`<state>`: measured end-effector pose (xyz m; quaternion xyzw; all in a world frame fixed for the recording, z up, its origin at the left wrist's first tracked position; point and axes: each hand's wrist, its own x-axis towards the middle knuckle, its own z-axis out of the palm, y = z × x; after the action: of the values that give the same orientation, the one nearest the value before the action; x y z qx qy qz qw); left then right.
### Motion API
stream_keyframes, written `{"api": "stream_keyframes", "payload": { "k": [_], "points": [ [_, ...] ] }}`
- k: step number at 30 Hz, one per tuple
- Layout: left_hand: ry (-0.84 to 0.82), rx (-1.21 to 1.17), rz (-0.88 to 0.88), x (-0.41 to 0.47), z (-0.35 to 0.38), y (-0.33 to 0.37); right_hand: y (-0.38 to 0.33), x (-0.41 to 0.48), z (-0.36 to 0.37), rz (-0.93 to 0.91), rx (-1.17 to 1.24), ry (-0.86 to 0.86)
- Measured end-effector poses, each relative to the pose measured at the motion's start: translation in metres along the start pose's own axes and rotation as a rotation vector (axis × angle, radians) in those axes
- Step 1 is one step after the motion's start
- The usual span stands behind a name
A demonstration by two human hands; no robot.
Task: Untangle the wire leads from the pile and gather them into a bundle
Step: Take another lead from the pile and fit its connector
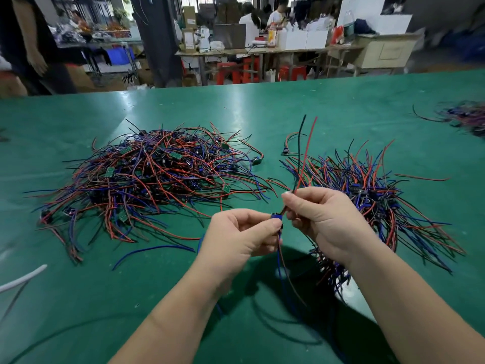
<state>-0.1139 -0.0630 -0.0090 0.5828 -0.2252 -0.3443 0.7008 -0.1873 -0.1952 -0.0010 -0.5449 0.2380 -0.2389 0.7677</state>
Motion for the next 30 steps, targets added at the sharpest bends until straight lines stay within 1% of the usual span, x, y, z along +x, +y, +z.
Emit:
{"api": "stream_keyframes", "payload": {
  "k": [3, 7, 9, 11, 13, 16, 18, 19, 21, 23, 24, 25, 26, 27, 29, 30],
  "points": [
    [-0.134, 0.090, -0.096, -0.002, -0.002, 0.003, -0.014, 0.004, -0.013, -0.054, 0.009, 0.108],
    [-0.316, 0.255, -0.191, -0.007, -0.003, 0.004, -0.027, 0.009, -0.032, -0.064, 0.111, 0.223],
    [-0.410, 0.368, -0.235, -0.009, -0.005, 0.003, -0.028, 0.012, -0.040, -0.080, 0.196, 0.290],
    [-0.459, 0.437, -0.260, -0.010, -0.007, 0.003, -0.029, 0.015, -0.045, -0.150, 0.321, 0.372],
    [-0.399, 0.391, -0.241, -0.009, -0.008, 0.004, -0.030, 0.016, -0.049, -0.247, 0.385, 0.456],
    [-0.178, 0.194, -0.185, -0.002, -0.013, 0.008, -0.030, 0.014, -0.046, -0.303, 0.413, 0.513],
    [-0.014, 0.060, -0.139, 0.005, -0.018, 0.010, -0.028, 0.011, -0.039, -0.279, 0.365, 0.481],
    [0.062, -0.004, -0.122, 0.008, -0.020, 0.010, -0.026, 0.010, -0.033, -0.249, 0.292, 0.421],
    [0.159, -0.084, -0.102, 0.012, -0.021, 0.009, -0.019, 0.004, -0.019, -0.186, 0.081, 0.194],
    [0.160, -0.090, -0.104, 0.012, -0.019, 0.006, -0.008, -0.001, -0.006, -0.185, -0.165, -0.054],
    [0.133, -0.081, -0.110, 0.011, -0.018, 0.005, -0.001, -0.004, -0.001, -0.221, -0.292, -0.143],
    [0.099, -0.065, -0.113, 0.010, -0.017, 0.003, 0.005, -0.006, 0.003, -0.270, -0.407, -0.195],
    [0.066, -0.042, -0.115, 0.010, -0.017, 0.002, 0.009, -0.007, 0.005, -0.322, -0.491, -0.205],
    [0.040, -0.014, -0.113, 0.009, -0.017, 0.002, 0.011, -0.006, 0.006, -0.362, -0.524, -0.190],
    [0.028, 0.026, -0.103, 0.011, -0.019, 0.001, 0.010, -0.003, 0.001, -0.389, -0.485, -0.147],
    [0.035, 0.029, -0.102, 0.011, -0.021, 0.002, 0.008, -0.002, -0.002, -0.374, -0.452, -0.144]
  ]
}}
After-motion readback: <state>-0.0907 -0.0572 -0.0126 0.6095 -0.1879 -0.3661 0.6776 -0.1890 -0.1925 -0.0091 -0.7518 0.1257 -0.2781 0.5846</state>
